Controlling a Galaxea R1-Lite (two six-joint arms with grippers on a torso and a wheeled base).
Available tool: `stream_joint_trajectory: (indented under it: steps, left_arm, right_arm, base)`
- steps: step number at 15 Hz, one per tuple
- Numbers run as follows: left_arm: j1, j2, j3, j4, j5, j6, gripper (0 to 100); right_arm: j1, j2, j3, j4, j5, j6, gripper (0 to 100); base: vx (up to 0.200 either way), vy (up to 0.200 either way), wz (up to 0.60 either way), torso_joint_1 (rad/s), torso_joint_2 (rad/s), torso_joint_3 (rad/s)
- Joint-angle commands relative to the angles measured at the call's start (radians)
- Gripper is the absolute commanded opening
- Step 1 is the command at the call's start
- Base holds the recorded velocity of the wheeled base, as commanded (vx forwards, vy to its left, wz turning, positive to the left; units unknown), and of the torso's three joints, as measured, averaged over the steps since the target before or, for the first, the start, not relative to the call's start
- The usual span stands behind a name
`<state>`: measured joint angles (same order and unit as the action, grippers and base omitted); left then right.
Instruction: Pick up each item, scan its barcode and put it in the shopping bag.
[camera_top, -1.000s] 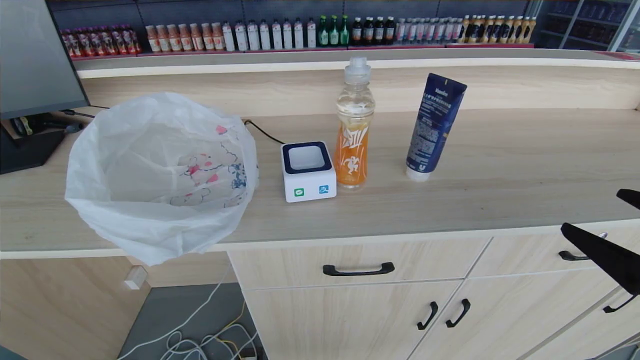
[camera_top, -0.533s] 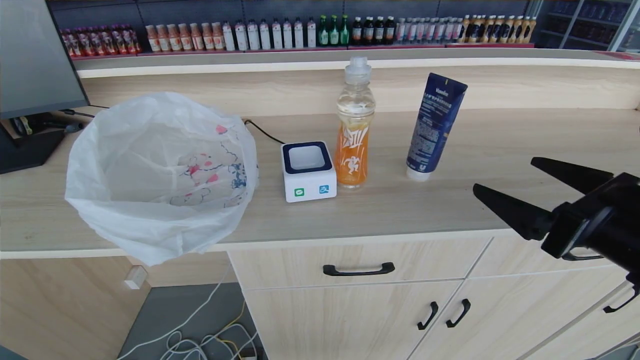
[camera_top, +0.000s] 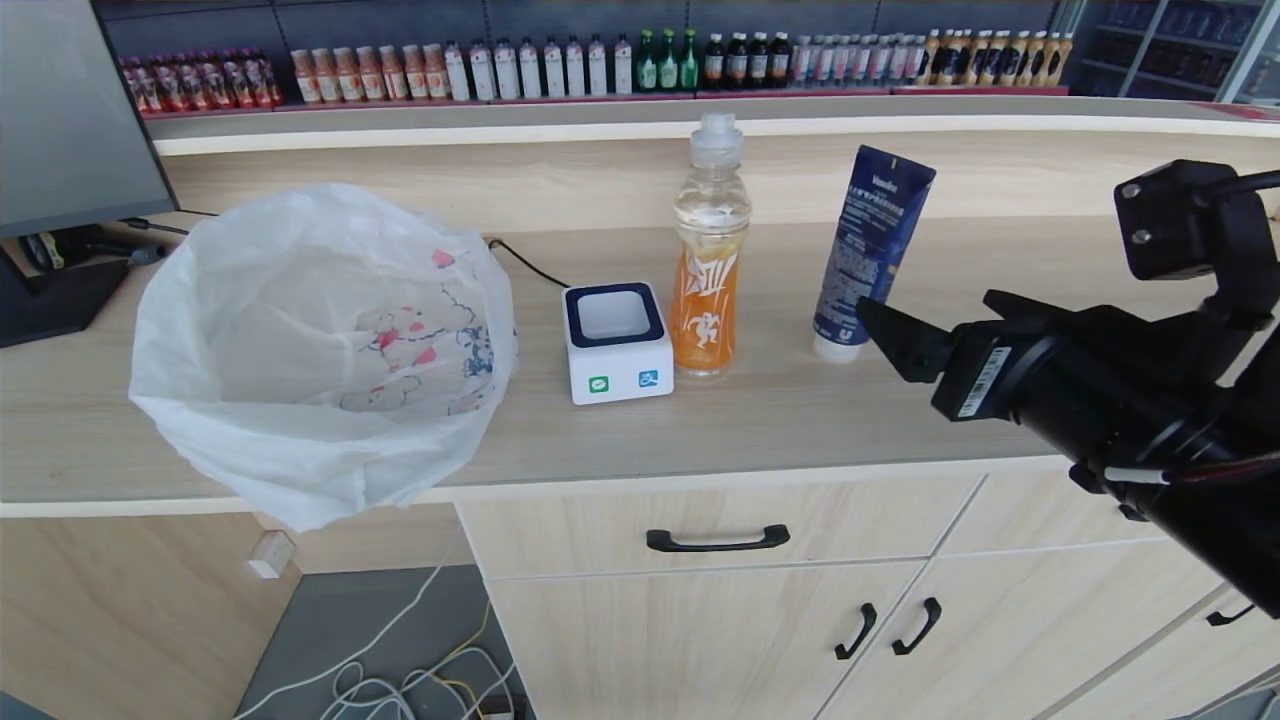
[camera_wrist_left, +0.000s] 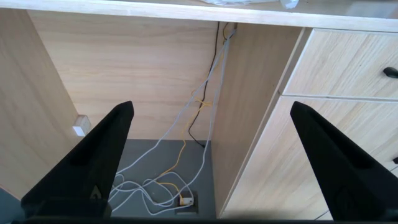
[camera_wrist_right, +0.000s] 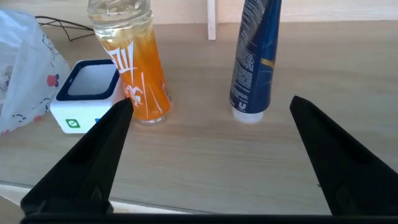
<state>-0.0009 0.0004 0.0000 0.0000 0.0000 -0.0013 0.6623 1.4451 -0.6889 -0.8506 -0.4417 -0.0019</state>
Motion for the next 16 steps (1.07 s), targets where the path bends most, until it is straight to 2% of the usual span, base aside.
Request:
stream_joint_trajectory:
  steps: [1, 5, 8, 14, 16]
  left_arm:
    - [0.001, 0.0, 0.0, 0.0, 0.0, 0.0, 100]
    - [0.001, 0.0, 0.0, 0.0, 0.0, 0.0, 100]
    - [0.001, 0.0, 0.0, 0.0, 0.0, 0.0, 100]
    - [-0.001, 0.0, 0.0, 0.0, 0.0, 0.0, 100]
    - [0.001, 0.0, 0.0, 0.0, 0.0, 0.0, 100]
  right_arm:
    - [0.002, 0.063, 0.002, -0.05, -0.003, -0.052, 100]
    - [0.0, 0.173, -0.034, -0.188, -0.002, -0.128, 100]
    - [0.002, 0.337, -0.173, -0.349, -0.002, -0.15, 100]
    - [0.016, 0.365, -0.213, -0.364, 0.008, -0.167, 100]
    - [0.046, 0.382, -0.222, -0.366, 0.02, -0.165, 100]
  base:
    - [0.0, 0.0, 0.0, 0.0, 0.0, 0.0]
    - [0.0, 0.0, 0.0, 0.0, 0.0, 0.0]
    - [0.0, 0.0, 0.0, 0.0, 0.0, 0.0]
    - [0.0, 0.0, 0.0, 0.0, 0.0, 0.0]
    - [0.0, 0.0, 0.0, 0.0, 0.0, 0.0]
